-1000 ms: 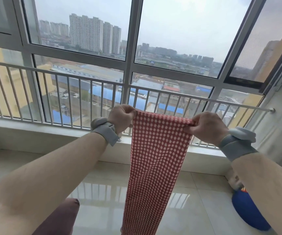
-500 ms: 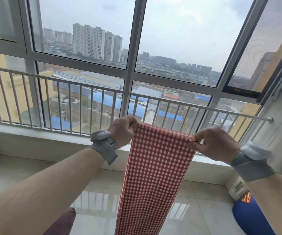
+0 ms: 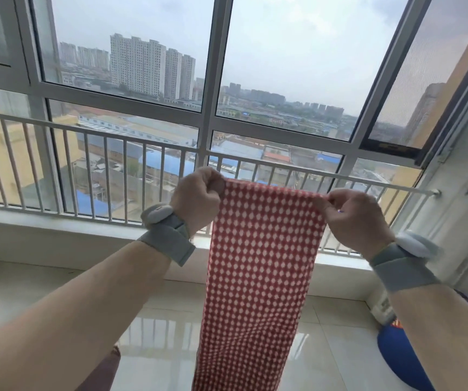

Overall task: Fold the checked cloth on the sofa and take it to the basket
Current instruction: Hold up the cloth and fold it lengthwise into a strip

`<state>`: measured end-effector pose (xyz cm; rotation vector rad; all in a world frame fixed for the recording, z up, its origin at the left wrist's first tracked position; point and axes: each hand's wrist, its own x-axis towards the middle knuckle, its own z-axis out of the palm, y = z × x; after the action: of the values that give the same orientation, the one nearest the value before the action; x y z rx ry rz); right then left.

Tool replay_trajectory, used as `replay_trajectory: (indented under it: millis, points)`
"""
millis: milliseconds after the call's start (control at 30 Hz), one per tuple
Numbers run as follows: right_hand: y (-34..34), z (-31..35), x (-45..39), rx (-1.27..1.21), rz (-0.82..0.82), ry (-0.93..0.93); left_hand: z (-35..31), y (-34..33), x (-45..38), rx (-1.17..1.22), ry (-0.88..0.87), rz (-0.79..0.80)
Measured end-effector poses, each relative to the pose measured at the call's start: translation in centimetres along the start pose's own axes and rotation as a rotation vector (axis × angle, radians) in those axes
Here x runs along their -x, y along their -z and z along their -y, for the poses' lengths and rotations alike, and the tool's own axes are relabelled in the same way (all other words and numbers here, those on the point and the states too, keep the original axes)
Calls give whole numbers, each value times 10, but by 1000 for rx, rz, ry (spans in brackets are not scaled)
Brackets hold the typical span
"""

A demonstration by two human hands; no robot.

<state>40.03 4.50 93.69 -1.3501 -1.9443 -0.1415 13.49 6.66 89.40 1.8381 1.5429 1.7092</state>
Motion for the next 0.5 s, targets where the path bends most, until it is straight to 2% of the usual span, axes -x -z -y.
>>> replay_trajectory:
  millis: [100,333,400,500]
  points:
    - [7,-2,-2,-90,63,35,5,2,-4,61,52,-56]
    - [3,16,0,-348,124,10,7,9,-6,287,156,27]
    - [-1,23,-2,-435,96,-2,10,16,0,456,207,49]
    - [-1,29,-8,-567,65,-29,26,17,31,748,295,183]
